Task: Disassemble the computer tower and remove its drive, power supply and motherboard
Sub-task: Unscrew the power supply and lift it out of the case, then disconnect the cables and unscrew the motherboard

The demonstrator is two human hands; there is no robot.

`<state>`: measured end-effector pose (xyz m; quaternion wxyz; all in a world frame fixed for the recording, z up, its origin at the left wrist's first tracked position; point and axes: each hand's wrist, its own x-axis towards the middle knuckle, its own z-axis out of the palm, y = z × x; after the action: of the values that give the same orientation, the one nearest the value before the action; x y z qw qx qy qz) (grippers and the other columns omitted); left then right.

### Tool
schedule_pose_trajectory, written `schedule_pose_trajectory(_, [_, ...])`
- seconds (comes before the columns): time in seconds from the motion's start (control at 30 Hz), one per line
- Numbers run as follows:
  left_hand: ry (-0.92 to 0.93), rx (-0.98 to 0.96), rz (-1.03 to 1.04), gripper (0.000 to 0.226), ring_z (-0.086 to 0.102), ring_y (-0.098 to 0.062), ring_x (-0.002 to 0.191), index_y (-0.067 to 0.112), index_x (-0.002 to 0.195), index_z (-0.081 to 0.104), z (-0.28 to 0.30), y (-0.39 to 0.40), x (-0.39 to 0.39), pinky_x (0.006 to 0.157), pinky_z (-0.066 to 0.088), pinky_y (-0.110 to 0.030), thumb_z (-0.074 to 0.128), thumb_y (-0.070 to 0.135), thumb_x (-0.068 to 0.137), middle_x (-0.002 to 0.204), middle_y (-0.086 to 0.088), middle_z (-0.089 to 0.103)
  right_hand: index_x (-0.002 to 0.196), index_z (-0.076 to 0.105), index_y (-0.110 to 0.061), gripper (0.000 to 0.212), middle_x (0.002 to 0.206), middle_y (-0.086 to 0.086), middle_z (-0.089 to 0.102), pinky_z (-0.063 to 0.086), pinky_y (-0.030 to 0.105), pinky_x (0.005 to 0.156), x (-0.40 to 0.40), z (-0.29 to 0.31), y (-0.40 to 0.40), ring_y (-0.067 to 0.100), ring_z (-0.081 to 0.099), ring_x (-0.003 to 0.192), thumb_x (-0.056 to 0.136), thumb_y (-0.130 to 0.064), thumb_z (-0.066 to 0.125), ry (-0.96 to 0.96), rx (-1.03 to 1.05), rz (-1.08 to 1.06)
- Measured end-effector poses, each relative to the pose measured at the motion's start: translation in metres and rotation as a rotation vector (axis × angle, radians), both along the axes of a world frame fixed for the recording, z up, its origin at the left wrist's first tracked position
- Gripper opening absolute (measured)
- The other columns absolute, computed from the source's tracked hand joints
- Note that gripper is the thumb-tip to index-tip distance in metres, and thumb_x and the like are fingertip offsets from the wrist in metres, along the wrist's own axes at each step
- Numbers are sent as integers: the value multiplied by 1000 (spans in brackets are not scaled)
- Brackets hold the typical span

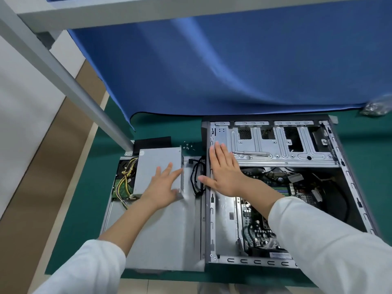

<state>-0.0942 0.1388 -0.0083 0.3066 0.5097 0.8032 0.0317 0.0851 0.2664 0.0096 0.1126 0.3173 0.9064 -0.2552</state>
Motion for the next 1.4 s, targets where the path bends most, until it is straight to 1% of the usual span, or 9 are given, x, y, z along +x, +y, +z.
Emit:
schedule_pose_trajectory(0.1, [-333,283,363,44,37,-18,135,22,144,36,17,16,48,106,26,-24,40,30,101,147,-2,41,151,-5,-16,72,157,1,-16,-12,26,112,23,13,12,13,-19,142,99,-48,33,103,-45,60])
schedule_pose_trajectory(0.2, [-493,315,504,56,30,-17,139,19,149,24,25,30,112,102,20,-21,27,45,100,152,0,31,147,32,-15,50,157,-4,18,3,16,113,64,23,21,8,11,144,98,-22,44,208,-26,76])
schedule_pose_trajectory(0.27, [-433,354,556,57,30,-21,138,19,151,13,22,29,141,104,25,-26,26,43,101,154,-3,27,133,53,-17,40,148,-7,38,16,9,107,98,27,20,7,32,136,95,-12,46,252,25,5])
schedule_pose_trajectory(0.4, [-226,385,555,53,43,-29,129,18,151,12,16,26,149,96,39,-35,24,35,102,150,-9,32,110,67,-15,29,114,-4,61,42,21,90,151,20,20,12,56,107,90,-2,51,307,88,-156])
schedule_pose_trajectory(0.63, [-13,372,524,51,55,-34,113,8,147,21,14,28,154,80,46,-37,24,33,102,142,-16,43,120,60,-23,35,107,-12,49,31,13,84,193,-22,30,7,50,104,88,-36,64,19,-141,-167])
schedule_pose_trajectory(0.8, [151,348,522,47,59,-39,94,4,135,35,5,31,155,68,39,-37,23,34,102,116,-18,58,118,57,-20,31,110,-12,40,35,16,87,197,-44,32,11,50,103,88,-15,64,93,-145,-129])
schedule_pose_trajectory(0.97, [299,344,473,46,57,-43,99,1,138,33,4,31,158,75,42,-44,26,30,102,130,-22,49,100,61,-11,18,103,-6,47,29,11,85,194,-58,28,17,51,104,88,2,57,290,-137,-247])
schedule_pose_trajectory(1.17, [349,323,475,47,56,-46,98,2,139,32,2,36,158,78,42,-47,25,30,102,133,-21,44,90,61,-19,16,95,-9,48,28,13,74,187,-63,36,17,52,107,89,-3,58,263,-149,-294])
schedule_pose_trajectory(1.4, [348,306,421,51,52,-43,101,3,146,21,1,33,159,74,40,-45,27,26,101,130,-26,43,94,59,-26,20,86,-18,37,36,16,63,188,-70,37,-20,46,72,91,-6,53,211,-101,-250])
